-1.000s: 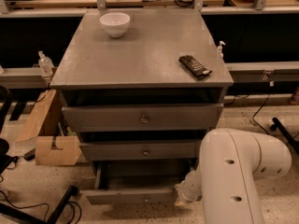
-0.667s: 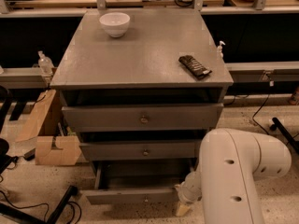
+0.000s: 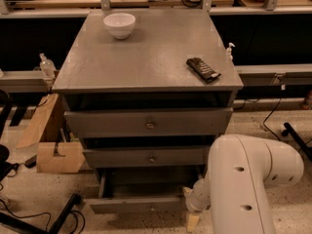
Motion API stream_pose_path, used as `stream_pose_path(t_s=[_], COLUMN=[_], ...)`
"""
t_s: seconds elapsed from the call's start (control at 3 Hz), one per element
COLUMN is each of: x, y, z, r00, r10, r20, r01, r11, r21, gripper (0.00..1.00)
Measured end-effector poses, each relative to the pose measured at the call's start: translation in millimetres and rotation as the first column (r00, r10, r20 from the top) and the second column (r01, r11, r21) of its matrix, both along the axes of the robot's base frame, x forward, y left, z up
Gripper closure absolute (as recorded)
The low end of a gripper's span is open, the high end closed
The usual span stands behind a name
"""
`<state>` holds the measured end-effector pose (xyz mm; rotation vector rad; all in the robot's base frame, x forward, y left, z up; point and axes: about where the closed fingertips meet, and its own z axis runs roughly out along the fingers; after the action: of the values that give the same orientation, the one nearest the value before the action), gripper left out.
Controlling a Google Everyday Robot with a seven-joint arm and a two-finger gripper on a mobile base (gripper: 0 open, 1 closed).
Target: Open bottom drawer
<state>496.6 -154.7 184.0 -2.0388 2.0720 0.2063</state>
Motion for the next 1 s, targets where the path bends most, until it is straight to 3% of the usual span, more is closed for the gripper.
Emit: stream_pose_path(t_s=[0.33,0.67,1.0], x=[-1.4,-19.6,-46.7], y=[0.6,0.9,4.4], z=[-1.2,-3.2,-5.0], r00=[1.0000,0.9989,0.9930], r10=[0.001,-0.009,-0.035], r20=[-0.003,-0.046,-0.112], r01=[-0.001,0.008,0.029], r11=[1.000,1.000,0.998], r21=[0.001,-0.023,-0.054], gripper=[0.19,0.41,0.72])
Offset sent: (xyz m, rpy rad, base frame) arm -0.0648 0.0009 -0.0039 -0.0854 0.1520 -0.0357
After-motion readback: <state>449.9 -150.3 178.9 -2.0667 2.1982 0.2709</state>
